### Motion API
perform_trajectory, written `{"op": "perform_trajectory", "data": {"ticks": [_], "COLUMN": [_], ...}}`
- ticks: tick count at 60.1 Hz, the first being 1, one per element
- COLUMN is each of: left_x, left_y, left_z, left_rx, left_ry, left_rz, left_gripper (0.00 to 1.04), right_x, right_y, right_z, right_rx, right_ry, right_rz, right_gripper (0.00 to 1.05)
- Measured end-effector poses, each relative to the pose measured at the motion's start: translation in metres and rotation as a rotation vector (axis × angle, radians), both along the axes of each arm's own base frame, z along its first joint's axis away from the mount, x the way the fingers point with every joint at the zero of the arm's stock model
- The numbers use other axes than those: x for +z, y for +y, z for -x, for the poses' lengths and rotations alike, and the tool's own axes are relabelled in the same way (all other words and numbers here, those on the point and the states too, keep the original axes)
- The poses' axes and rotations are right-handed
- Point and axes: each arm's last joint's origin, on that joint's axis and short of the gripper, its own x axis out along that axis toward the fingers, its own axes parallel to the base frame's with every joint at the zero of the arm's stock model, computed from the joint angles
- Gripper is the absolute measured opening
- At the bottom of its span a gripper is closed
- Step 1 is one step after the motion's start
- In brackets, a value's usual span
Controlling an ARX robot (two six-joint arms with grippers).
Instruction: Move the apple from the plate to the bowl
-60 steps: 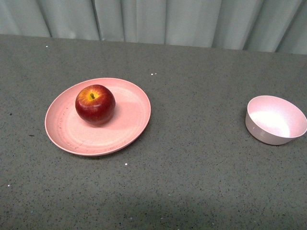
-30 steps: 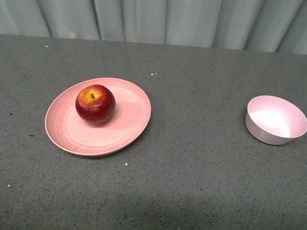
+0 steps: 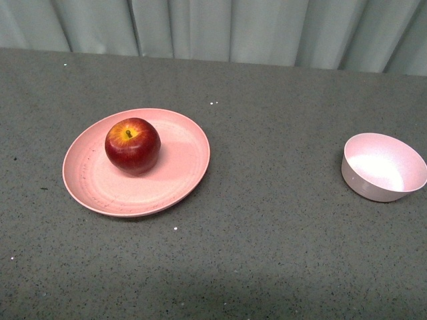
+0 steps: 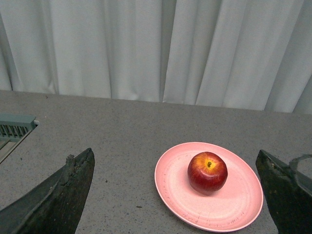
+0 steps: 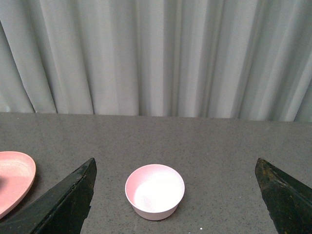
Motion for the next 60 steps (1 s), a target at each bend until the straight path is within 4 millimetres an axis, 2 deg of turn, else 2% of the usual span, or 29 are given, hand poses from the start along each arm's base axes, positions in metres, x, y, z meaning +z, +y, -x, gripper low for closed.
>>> {"op": "perform_trajectory", "data": {"ticks": [41,45,52,60], "left_x": [0.000,0.000,0.000,0.000], "left_y": [0.000,0.000,0.000,0.000], "left_z": [0.000,0.000,0.000,0.000], "left_rx": [0.000,0.000,0.000,0.000], "left_ry": [0.000,0.000,0.000,0.000], "left_rz": [0.000,0.000,0.000,0.000], "left_gripper": [0.98,0.98,0.98,0.98], "right_x": [0.000,-0.001,0.007,0.014], "right_y": [0.000,-0.001,0.002,0.005], "right_z": [0.000,-0.001,-0.027,-0.082], "right_rx": [0.000,-0.031,0.024,0.091], "right_ry": [0.000,0.052,0.116,0.216], "right_rz": [0.000,0.031,0.094,0.104], "right_gripper": [0.95,0.95,0.95,0.95]}}
